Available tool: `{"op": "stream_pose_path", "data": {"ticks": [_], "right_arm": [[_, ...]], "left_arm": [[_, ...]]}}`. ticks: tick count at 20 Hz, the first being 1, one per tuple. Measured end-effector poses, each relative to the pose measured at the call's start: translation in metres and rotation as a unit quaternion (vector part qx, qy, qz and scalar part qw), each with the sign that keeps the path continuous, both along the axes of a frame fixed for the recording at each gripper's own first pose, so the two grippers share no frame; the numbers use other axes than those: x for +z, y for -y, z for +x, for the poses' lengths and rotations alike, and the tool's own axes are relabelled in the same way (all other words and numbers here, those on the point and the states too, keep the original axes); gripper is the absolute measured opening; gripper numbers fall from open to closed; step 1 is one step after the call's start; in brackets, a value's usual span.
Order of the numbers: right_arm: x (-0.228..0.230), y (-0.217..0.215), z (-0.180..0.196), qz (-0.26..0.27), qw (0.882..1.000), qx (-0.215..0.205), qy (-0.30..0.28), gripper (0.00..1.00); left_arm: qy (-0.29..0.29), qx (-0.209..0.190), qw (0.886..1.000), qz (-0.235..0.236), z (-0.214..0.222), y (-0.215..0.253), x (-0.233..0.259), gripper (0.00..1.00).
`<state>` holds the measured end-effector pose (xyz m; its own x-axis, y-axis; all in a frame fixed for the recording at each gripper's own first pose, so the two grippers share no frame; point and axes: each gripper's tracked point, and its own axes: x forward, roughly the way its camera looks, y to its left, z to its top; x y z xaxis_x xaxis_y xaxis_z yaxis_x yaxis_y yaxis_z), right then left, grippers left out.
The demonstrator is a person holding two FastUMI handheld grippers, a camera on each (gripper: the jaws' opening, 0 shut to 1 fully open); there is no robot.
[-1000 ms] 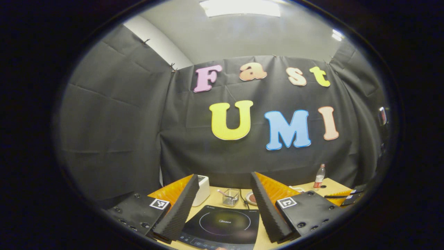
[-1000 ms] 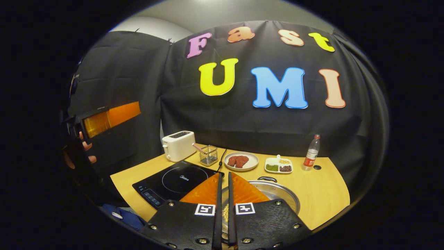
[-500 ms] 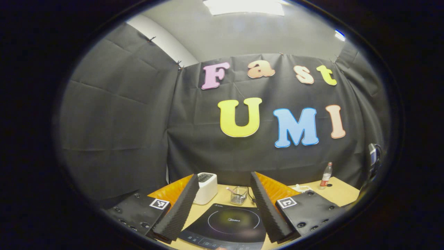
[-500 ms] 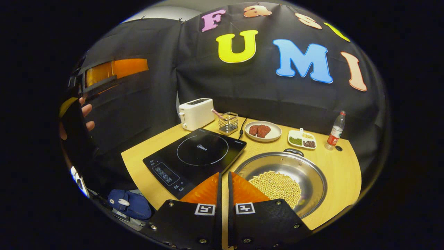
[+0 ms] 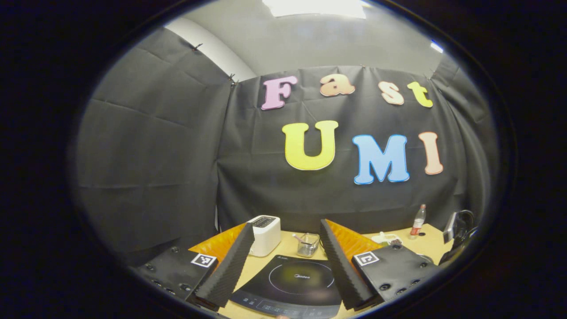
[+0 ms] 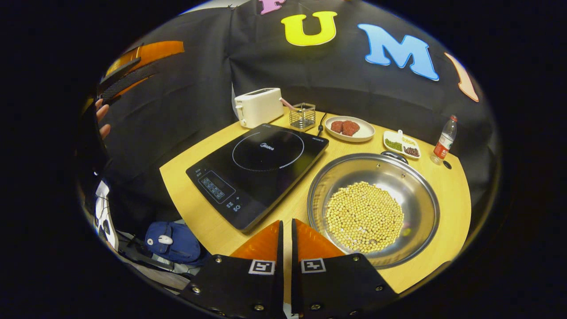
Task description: First push the handle of the pot to place it horizontally, then grasp the pot with both hands and set it on the induction cooktop.
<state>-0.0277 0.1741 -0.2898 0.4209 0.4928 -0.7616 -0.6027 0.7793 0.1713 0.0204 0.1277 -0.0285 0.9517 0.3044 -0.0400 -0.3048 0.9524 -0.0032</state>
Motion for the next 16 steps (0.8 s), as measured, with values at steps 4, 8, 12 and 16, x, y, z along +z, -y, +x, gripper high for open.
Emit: {"op": "stream_pose_path", "data": {"ticks": [4,8,12,16], "right_arm": [[-0.027,0.01,-0.011,-0.02,0.998,-0.016,-0.049,0.07],[-0.039,0.024,-0.012,-0.031,0.997,-0.038,-0.066,0.07],[-0.038,0.031,-0.013,-0.032,0.995,-0.052,-0.074,0.07],[-0.039,0.04,-0.014,-0.044,0.994,-0.065,-0.077,0.06]], "left_arm": [[0.001,0.0,1.0,0.0,-0.001,0.001,0.0,0.95],[-0.002,-0.001,1.0,0.0,0.002,0.001,-0.003,0.97],[-0.002,-0.007,1.0,-0.005,0.006,0.005,-0.003,0.99],[0.0,-0.017,1.0,-0.007,0.011,0.011,-0.005,0.97]]}}
